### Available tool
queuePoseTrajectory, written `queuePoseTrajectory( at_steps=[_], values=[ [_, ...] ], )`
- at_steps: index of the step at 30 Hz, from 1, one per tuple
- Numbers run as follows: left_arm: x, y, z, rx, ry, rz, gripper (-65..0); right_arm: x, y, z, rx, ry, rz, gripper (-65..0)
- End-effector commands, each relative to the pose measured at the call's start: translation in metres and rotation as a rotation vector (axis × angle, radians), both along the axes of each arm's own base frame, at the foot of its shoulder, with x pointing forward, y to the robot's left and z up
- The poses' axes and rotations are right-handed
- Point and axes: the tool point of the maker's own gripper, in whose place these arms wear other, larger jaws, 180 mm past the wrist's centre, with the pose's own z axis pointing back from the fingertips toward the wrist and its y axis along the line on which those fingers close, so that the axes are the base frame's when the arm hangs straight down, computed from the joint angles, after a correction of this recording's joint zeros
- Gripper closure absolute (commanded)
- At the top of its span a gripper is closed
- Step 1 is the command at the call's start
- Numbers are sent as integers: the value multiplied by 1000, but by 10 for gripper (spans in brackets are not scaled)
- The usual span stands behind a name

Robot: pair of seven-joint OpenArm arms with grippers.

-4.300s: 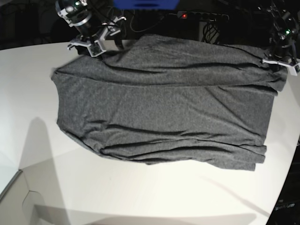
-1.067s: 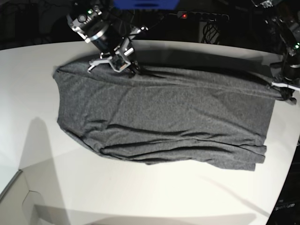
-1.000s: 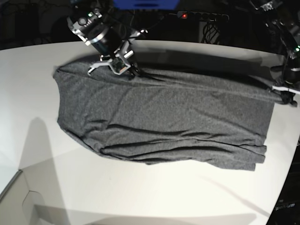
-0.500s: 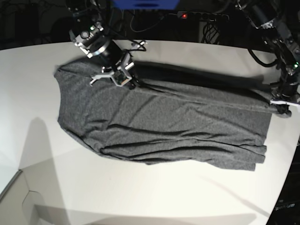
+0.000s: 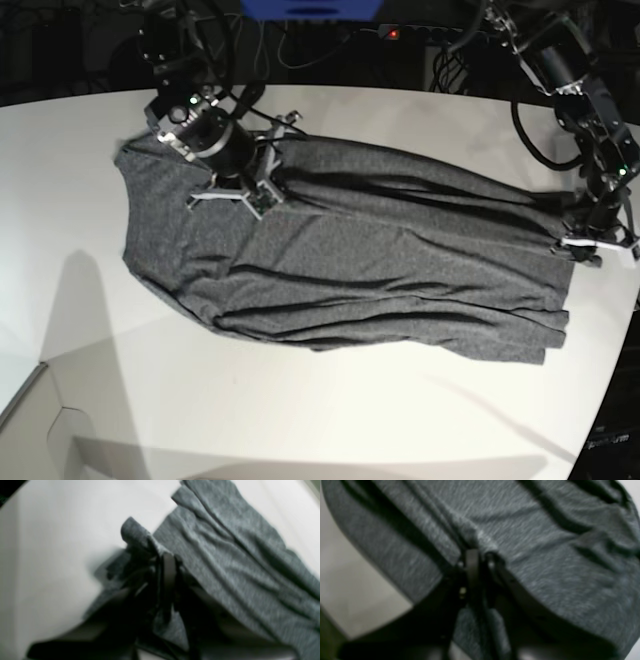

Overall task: Layout the t-shirt on the table in an organized manner, then fold the t-shirt properly
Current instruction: 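Grasp the collar corner with the right gripper and drag it outward, then hold the collar corners with both grippers and stretch the shirt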

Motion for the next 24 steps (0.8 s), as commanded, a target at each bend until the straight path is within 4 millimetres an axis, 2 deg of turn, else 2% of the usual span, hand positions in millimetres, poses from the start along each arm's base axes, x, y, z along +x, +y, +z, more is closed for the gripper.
queuePoseTrajectory(
  at_steps=[1, 5, 9, 11, 13, 15, 17, 19, 21, 24],
  values=[
    [12, 8, 21, 48, -47, -16, -89, 2, 9, 11, 28, -30, 41, -135],
    [18, 2, 22, 69, -39, -56, -256, 1, 12, 17, 30, -44, 78, -245],
    [17, 3, 25, 75, -46, -55, -366, 12, -11, 38, 28, -107, -1, -256],
    [0, 16, 26, 87, -43, -17, -400, 14, -24, 48, 23, -133, -44, -260],
    [-15, 29, 34, 108, -57, 22, -417, 16, -38, 53, 9, -150, -82, -261],
    [-31, 33, 30, 110, -47, 51, -419, 13, -54, 50, -8, -141, -122, -278],
    [-44, 39, 19, 101, -19, 72, -419, 12, -69, 48, -25, -133, -158, -317],
    [-52, 39, 1, 72, 23, 79, -419, 6, -79, 42, -36, -114, -183, -354],
    [-57, 38, -17, 36, 59, 89, -419, 3, -83, 40, -41, -105, -193, -385],
    [-51, 35, -29, -6, 72, 96, -420, -1, -86, 37, -48, -93, -195, -412]
  ],
)
